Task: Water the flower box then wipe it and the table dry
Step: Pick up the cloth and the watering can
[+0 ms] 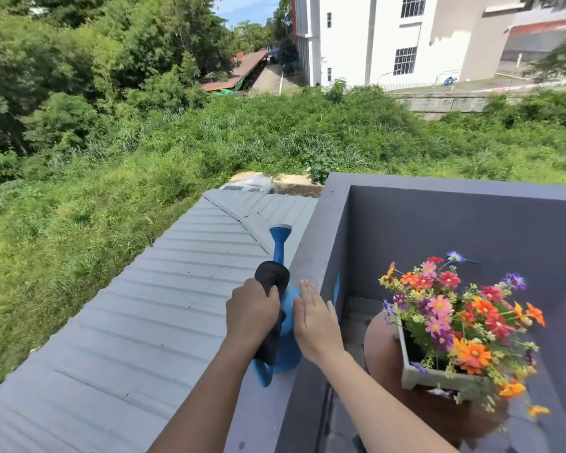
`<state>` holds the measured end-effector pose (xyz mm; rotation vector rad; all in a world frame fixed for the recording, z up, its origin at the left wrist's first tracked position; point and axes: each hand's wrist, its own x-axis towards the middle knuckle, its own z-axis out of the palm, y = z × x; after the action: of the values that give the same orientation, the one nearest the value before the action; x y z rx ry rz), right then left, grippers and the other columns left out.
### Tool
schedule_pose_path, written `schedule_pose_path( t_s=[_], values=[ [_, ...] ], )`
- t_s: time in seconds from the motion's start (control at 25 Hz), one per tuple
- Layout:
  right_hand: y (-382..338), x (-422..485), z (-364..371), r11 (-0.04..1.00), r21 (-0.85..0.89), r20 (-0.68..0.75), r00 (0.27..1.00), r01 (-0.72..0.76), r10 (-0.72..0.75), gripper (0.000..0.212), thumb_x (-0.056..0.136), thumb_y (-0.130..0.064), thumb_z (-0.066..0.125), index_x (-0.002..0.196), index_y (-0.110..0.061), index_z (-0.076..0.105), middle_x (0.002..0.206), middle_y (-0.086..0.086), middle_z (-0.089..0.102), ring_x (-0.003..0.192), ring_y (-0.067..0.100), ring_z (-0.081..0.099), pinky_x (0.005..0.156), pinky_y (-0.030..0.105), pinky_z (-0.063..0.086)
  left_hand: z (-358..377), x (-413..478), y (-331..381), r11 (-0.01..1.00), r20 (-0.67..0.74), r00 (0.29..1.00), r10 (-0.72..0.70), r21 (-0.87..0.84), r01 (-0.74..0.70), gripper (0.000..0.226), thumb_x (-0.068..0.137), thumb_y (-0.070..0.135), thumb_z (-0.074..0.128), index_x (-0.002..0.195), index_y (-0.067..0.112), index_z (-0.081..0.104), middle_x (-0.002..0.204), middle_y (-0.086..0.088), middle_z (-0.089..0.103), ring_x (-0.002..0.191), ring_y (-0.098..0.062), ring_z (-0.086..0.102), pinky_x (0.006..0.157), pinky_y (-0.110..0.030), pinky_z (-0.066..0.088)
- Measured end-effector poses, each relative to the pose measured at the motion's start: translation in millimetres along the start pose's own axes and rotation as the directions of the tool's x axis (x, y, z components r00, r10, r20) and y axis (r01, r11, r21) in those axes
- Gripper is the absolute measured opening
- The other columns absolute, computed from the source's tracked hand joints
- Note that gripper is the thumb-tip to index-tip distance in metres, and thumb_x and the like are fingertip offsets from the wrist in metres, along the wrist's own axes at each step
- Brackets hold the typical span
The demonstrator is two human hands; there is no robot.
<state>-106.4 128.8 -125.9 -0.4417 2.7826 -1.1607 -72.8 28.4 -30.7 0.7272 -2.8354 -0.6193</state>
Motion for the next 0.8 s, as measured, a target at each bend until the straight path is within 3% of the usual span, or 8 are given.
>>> schedule_pose_path(
  t_s=[0.16, 0.44, 0.6, 0.8],
  values=[
    [-13, 4, -34, 0.995, 0.093, -0.273, 0.962, 0.047, -0.02, 0.074, 0.091, -0.052, 0.004, 0.152, -0.017, 0.026, 0.161, -0.001, 0.025, 0.151, 0.014, 0.015, 0.121, 0.037, 0.007, -30, 4, 36, 0.991, -0.056, 0.993, 0.104, -0.073, -0.108, 0.034, 0.091, 0.039, 0.046, 0.092, 0.006, 0.053, 0.098, -0.016, 0.063, 0.095, -0.035, 0.057, 0.075, -0.034, 0.039],
    [-10, -5, -190, 0.995, -0.022, -0.571, 0.815, 0.102, -0.096, 0.064, 0.095, -0.041, 0.015, 0.151, -0.014, 0.027, 0.161, 0.003, 0.024, 0.151, 0.018, 0.014, 0.121, 0.037, 0.004, -76, -13, 166, 0.896, -0.166, 0.915, 0.367, -0.202, -0.396, 0.037, 0.089, 0.039, 0.051, 0.086, 0.003, 0.059, 0.092, -0.02, 0.065, 0.093, -0.037, 0.058, 0.076, -0.037, 0.044],
    [33, -42, -287, 0.996, -0.06, -0.669, 0.738, 0.059, -0.084, 0.065, 0.094, -0.042, 0.016, 0.149, -0.012, 0.032, 0.158, 0.008, 0.032, 0.149, 0.023, 0.023, 0.121, 0.041, 0.015, -68, -55, 260, 0.8, -0.179, 0.85, 0.495, -0.288, -0.526, 0.042, 0.089, 0.038, 0.053, 0.079, -0.002, 0.059, 0.076, -0.017, 0.059, 0.082, -0.036, 0.059, 0.065, -0.033, 0.039],
    [139, -117, -377, 0.999, 0.026, -0.681, 0.731, -0.037, 0.045, 0.065, 0.093, -0.041, 0.016, 0.15, -0.014, 0.03, 0.155, 0.01, 0.038, 0.144, 0.025, 0.031, 0.117, 0.046, 0.026, 5, -136, 367, 0.726, -0.066, 0.82, 0.568, -0.429, -0.537, 0.039, 0.089, 0.039, 0.052, 0.084, 0.001, 0.059, 0.086, -0.019, 0.062, 0.086, -0.036, 0.056, 0.068, -0.033, 0.037]
  ],
)
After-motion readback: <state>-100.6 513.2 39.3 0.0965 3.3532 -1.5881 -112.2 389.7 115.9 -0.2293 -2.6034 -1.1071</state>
